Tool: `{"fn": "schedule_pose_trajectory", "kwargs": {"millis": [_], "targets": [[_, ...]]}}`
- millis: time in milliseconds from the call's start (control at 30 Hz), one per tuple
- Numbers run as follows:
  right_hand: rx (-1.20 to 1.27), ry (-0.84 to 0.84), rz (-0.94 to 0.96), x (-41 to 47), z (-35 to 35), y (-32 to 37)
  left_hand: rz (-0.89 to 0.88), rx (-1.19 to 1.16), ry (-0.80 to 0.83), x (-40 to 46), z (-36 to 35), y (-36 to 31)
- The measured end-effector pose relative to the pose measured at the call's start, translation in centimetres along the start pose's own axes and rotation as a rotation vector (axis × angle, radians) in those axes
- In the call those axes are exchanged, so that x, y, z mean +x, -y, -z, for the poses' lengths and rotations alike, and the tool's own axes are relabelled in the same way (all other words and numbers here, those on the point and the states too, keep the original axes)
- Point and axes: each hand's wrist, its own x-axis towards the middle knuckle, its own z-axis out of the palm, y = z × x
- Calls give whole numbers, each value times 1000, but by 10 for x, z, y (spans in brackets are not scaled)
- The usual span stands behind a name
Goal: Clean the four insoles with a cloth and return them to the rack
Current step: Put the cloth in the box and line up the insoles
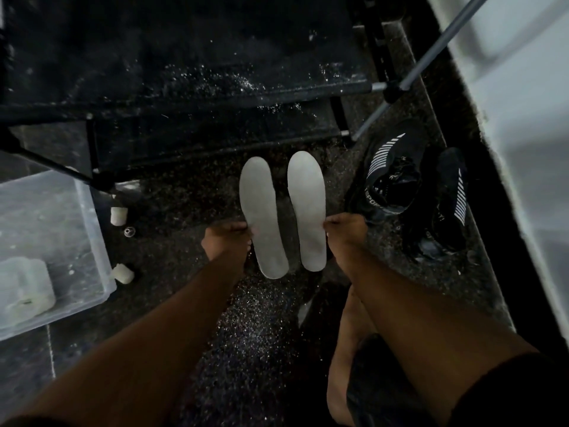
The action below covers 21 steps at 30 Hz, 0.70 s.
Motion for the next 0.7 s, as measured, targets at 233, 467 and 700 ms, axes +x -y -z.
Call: {"fn": "schedule_pose_trajectory", "kwargs": {"millis": [233,467,700], "targets": [[115,37,-28,-4,3,8,-46,-64,-7,1,2,-9],[260,49,-55,-28,21,34,-15,-134,-30,-20,21,-24],[248,85,86,-72,63,85,-101,-120,-17,-71,75,-84]]}}
